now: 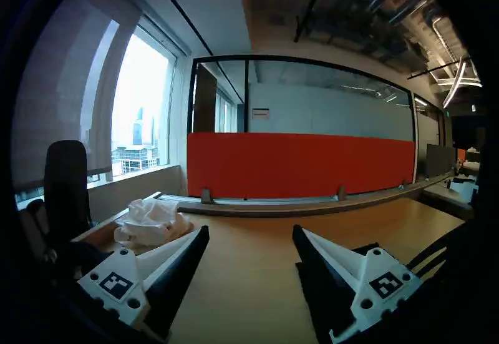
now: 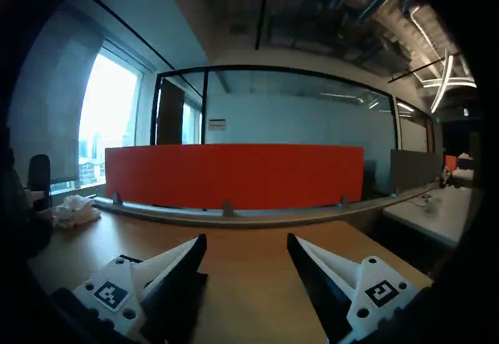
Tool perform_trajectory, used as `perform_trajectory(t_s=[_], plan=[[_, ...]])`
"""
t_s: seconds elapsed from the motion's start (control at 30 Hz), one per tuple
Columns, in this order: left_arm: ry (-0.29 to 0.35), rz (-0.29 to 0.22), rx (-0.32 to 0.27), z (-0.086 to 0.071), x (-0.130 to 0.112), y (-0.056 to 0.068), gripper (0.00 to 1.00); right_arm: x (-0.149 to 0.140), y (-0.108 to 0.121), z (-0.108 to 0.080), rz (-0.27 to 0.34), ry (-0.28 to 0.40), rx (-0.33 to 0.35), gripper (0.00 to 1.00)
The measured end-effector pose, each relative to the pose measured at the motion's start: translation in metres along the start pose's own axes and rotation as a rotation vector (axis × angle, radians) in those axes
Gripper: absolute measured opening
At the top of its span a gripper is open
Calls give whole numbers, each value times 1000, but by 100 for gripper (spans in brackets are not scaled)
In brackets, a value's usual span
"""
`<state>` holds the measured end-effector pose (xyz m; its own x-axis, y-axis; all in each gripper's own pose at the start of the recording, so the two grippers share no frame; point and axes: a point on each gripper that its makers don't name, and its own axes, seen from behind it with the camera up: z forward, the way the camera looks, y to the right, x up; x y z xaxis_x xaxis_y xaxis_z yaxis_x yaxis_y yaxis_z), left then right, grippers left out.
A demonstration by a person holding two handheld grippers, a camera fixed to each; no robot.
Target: Fold towel
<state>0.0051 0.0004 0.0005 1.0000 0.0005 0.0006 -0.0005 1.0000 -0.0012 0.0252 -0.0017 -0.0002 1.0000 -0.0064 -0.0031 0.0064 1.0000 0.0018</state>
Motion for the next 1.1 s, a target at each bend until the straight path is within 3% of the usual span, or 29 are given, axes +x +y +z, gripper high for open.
perform_trajectory(t_s=[0.27, 0.47, 0.73, 1.1], plan=[[-2, 4, -16, 0, 52, 5, 99, 59, -2, -4, -10, 13, -4, 99], [-19, 28, -42, -5, 71, 11, 99, 79, -4, -6, -22, 2, 3, 100], [-71, 65, -94, -9, 71, 23, 99, 77, -23, -8, -70, -52, 93, 99], [-157, 106, -210, -13, 50, 49, 99, 50, -63, -14, -152, -164, 299, 100]])
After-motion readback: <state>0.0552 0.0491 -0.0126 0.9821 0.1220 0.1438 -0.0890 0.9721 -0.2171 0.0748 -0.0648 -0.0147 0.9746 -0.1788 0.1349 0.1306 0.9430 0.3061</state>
